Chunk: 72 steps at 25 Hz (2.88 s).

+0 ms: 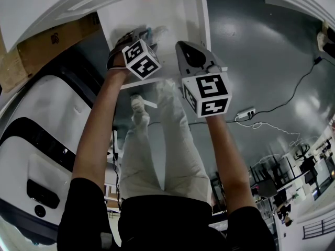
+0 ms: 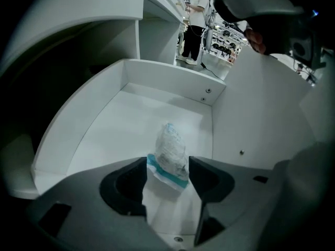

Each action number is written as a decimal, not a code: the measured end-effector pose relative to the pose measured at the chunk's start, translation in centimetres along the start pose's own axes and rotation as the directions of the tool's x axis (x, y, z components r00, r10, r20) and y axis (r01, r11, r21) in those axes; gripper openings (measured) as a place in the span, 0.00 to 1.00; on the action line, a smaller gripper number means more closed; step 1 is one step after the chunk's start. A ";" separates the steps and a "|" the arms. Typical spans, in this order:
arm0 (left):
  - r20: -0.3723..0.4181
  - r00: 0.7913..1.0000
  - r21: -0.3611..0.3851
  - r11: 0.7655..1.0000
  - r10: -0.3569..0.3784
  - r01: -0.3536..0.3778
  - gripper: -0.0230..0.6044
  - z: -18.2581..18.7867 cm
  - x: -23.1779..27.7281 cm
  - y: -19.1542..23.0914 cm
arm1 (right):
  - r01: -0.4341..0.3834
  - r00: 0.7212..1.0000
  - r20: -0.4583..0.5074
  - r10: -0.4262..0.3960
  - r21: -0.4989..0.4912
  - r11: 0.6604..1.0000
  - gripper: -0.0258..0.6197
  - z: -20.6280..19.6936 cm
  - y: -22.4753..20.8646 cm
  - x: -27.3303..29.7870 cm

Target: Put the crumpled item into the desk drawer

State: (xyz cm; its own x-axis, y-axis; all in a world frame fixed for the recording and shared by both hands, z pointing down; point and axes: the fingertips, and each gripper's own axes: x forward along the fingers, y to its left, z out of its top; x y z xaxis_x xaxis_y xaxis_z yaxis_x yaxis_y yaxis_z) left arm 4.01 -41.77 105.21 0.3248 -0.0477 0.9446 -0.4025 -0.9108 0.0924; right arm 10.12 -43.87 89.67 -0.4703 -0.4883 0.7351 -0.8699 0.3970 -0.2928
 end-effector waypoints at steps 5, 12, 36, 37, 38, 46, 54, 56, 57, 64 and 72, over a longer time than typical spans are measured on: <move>0.004 1.000 -0.014 1.000 0.015 -0.015 0.40 0.1 -0.4 0.5 | 0.001 1.000 -0.004 -0.001 0.010 1.000 0.03 0.0 0.1 0.1; 0.018 0.999 -0.024 0.999 0.028 -0.028 0.29 0.8 -1.5 1.2 | 0.006 1.000 -0.013 -0.006 0.018 1.000 0.03 0.2 0.3 0.0; 0.081 0.993 -0.091 0.992 0.090 -0.083 0.05 2.5 -8.9 1.9 | 0.011 1.000 -0.004 -0.011 0.019 1.000 0.03 2.6 1.4 -4.0; 0.087 0.992 -0.097 0.992 0.088 -0.080 0.05 2.7 -9.3 1.8 | 0.015 1.000 -0.003 -0.015 0.018 1.000 0.03 2.8 1.5 -4.4; 0.092 0.992 -0.103 0.992 0.086 -0.076 0.05 2.9 -9.8 1.6 | 0.018 1.000 0.000 -0.018 0.014 1.000 0.03 3.1 1.5 -4.8; 0.136 0.986 -0.143 0.987 0.092 -0.072 0.05 4.0 -14.4 0.9 | 0.038 0.999 0.008 -0.038 -0.014 0.999 0.03 4.7 2.5 -7.8; 0.204 0.974 -0.155 0.986 0.099 -0.067 0.05 5.8 -20.9 -1.2 | 0.049 0.998 0.030 -0.048 -0.042 0.998 0.03 6.7 4.4 -11.5; 0.224 0.969 -0.162 0.984 0.104 -0.069 0.05 6.1 -22.7 -1.6 | 0.052 0.998 0.036 -0.051 -0.047 0.998 0.03 7.2 5.1 -12.5; 0.234 0.966 -0.165 0.984 0.108 -0.070 0.05 6.2 -23.5 -1.7 | 0.055 0.998 0.038 -0.053 -0.049 0.997 0.03 7.4 5.4 -12.9; 0.300 0.943 -0.199 0.976 0.142 -0.084 0.05 7.3 -29.8 -2.7 | 0.060 0.996 0.071 -0.055 -0.073 0.996 0.03 9.3 7.8 -16.3; 0.386 0.901 -0.250 0.963 0.196 -0.102 0.05 7.6 -37.0 -4.6 | 0.085 0.989 0.130 -0.072 -0.095 0.992 0.03 11.5 10.3 -20.7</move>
State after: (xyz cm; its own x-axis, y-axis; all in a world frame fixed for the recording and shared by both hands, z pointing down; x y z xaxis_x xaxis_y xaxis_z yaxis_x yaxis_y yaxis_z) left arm 0.35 -38.94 67.45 0.5445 -0.3802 0.7477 -0.6348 -0.7694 0.0710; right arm 9.16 -38.63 64.40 -0.4214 -0.6127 0.6686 -0.8887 0.4258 -0.1699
